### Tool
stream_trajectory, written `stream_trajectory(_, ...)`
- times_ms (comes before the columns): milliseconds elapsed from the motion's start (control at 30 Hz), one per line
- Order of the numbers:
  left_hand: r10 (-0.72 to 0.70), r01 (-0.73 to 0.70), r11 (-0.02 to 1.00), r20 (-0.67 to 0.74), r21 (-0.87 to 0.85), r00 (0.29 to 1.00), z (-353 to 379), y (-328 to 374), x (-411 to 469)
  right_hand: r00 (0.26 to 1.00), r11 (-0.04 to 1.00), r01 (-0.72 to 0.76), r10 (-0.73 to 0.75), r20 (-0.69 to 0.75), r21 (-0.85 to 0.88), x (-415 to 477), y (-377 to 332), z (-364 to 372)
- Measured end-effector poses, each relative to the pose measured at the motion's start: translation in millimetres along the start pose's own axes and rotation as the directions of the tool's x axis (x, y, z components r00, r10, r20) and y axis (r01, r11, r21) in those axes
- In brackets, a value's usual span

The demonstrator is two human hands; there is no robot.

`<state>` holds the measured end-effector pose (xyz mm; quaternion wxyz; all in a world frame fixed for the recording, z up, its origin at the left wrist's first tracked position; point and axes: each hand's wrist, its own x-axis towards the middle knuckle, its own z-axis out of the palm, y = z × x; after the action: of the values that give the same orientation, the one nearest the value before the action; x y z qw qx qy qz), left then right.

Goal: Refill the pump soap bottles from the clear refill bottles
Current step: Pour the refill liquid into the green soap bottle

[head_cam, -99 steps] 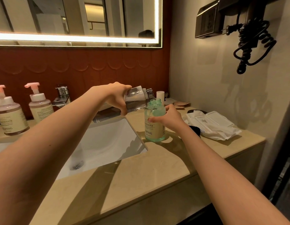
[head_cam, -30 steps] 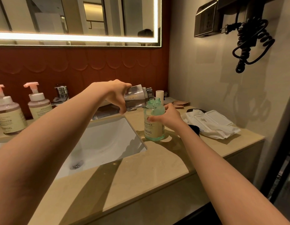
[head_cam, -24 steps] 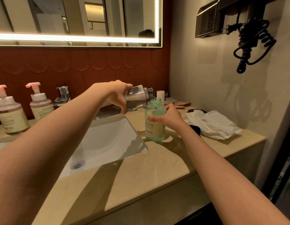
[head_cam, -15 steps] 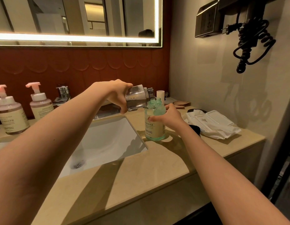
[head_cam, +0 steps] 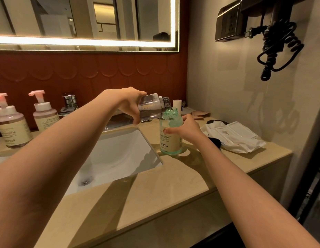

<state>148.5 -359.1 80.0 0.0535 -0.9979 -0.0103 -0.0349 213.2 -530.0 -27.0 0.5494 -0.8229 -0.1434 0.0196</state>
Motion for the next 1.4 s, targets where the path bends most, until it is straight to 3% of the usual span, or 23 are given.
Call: stream_trajectory(1400, 0.0, 0.0, 1.0, 0.019, -0.012, 1.0, -2.3, 0.4, 1.2, 1.0, 1.0, 0.007, -0.007, 0.005, 0.007, 3.4, 2.7, 1.0)
